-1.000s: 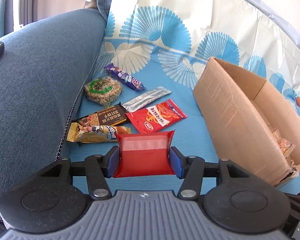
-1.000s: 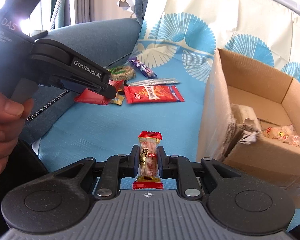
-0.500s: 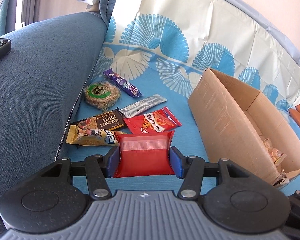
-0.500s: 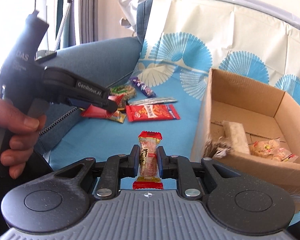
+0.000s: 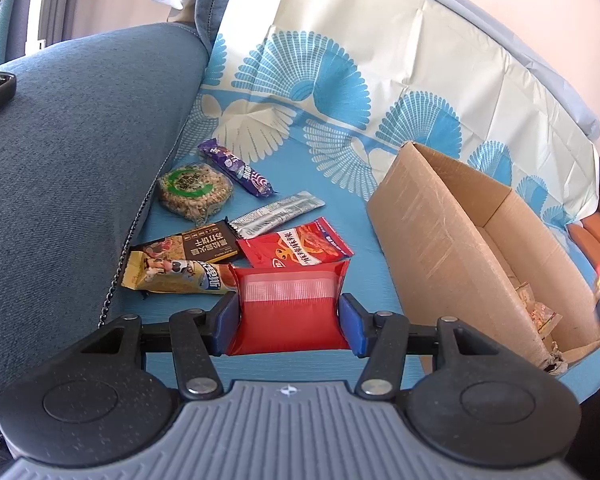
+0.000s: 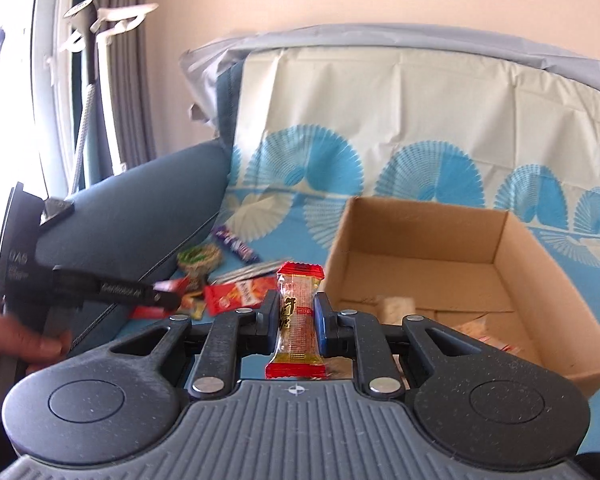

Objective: Organize snacks
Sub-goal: 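Carry the red candy and red wrapper over the box with both tools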

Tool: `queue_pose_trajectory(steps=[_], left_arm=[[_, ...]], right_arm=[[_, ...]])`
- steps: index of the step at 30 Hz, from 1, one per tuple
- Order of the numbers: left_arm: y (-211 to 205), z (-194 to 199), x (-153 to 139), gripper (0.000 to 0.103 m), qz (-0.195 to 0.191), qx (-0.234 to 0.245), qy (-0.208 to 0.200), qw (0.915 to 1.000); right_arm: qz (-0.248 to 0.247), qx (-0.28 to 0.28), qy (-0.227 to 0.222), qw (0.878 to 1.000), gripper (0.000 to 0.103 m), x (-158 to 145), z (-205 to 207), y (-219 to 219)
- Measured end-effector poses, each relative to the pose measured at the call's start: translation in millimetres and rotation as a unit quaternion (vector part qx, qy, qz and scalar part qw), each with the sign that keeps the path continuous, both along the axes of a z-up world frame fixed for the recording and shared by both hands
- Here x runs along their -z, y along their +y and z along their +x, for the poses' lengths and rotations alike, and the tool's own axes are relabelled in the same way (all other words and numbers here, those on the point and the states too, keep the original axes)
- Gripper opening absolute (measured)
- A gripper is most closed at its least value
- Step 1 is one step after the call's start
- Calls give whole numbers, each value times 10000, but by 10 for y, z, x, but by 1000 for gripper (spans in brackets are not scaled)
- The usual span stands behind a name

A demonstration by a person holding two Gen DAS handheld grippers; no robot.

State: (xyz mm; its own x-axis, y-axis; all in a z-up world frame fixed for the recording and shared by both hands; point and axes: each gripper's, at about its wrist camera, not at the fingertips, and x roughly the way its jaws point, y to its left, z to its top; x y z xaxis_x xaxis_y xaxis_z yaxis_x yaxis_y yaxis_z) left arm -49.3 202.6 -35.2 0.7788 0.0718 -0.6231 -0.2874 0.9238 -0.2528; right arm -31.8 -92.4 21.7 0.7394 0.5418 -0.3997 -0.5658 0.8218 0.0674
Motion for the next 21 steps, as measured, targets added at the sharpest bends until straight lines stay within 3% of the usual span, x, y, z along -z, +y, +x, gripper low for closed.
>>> queue_pose_trajectory(steps=[9, 13, 21], left_arm=[[-4, 24, 2, 59, 78, -7, 63, 9999], [-23, 44, 7, 59, 161, -32, 120, 9998], [-75, 107, 32, 59, 349, -83, 248, 9990]], right_arm=[[-19, 763, -346, 9965, 19, -36, 640, -587], [280, 1130, -151, 9931, 19, 111, 786, -846], [453, 1005, -369, 9932, 19, 158, 714, -893]])
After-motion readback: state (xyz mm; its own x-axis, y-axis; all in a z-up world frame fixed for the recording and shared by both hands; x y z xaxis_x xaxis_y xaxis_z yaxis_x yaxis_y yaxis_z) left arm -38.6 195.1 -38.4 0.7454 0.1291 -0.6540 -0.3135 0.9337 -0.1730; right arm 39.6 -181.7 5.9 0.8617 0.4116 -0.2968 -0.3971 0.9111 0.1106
